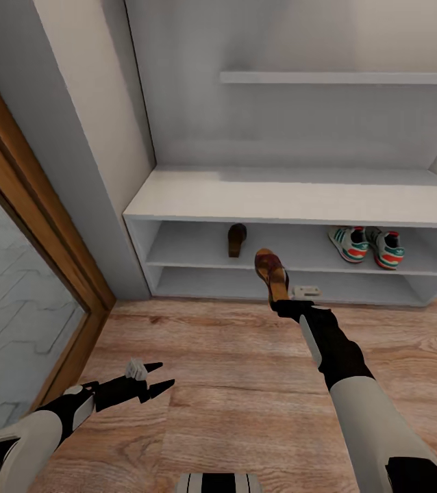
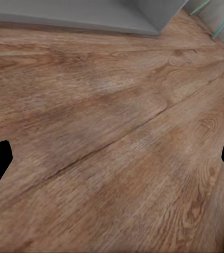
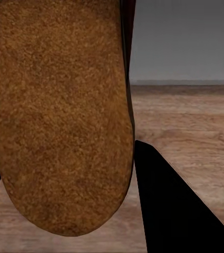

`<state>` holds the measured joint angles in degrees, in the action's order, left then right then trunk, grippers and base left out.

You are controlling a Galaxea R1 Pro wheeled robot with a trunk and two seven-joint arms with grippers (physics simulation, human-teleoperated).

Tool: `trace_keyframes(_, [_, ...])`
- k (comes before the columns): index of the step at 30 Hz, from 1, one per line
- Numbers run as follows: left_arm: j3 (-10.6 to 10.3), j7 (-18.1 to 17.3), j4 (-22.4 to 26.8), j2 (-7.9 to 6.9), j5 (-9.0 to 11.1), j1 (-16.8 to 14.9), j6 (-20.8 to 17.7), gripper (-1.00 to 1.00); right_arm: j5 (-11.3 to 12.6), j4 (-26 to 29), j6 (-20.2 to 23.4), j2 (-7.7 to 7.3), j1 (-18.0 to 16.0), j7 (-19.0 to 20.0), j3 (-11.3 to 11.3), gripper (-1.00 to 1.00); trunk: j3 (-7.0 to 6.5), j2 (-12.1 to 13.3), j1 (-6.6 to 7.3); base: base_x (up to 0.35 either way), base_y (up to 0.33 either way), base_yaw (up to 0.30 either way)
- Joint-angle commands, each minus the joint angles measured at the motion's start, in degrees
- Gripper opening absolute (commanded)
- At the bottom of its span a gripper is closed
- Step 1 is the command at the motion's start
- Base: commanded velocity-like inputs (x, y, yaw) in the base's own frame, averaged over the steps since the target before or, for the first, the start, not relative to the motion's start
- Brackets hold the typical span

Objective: Pick up the two gym shoes and the two sandals from the corridor floor and place them onto the hallstand (shoe rack) in the corridor, making sure they are on the rack and not on the floor. Arrange them so the two gym shoes are next to each other and the two sandals are next to each other.

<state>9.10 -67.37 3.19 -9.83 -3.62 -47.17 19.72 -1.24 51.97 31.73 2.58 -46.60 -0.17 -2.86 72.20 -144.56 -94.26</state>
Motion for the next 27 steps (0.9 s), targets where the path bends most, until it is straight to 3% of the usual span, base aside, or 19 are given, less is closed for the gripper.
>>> trace_keyframes(1, [0.4,-0.1,0.0,0.03,-0.4,0.0,0.2,1.0,0.1,0.0,-0.3,0.05,0.0,-0.1,-0.1,-1.0,0.05,0.0,0.01,0.017,0.0,0.033])
trace_keyframes(8, [0.4,-0.1,0.0,0.07,-0.4,0.0,0.2,1.0,0.3,-0.1,-7.6,-0.06,0.0,-0.1,-0.3,-1.0,0.06,0.0,0.01,0.108,0.0,0.009])
trace_keyframes(20, [0.4,-0.1,0.0,0.07,-0.4,0.0,0.2,1.0,0.2,-0.3,-8.3,-0.1,0.0,-0.1,-0.3,-1.0,0.06,0.0,0.01,0.004,0.0,0.0])
trace_keyframes(27, [0.4,-0.1,0.0,0.07,-0.4,0.0,0.2,1.0,0.6,-8.6,-11.2,-0.12,0.0,-0.1,-0.3,-1.0,0.06,0.0,0.01,0.0,0.0,0.0])
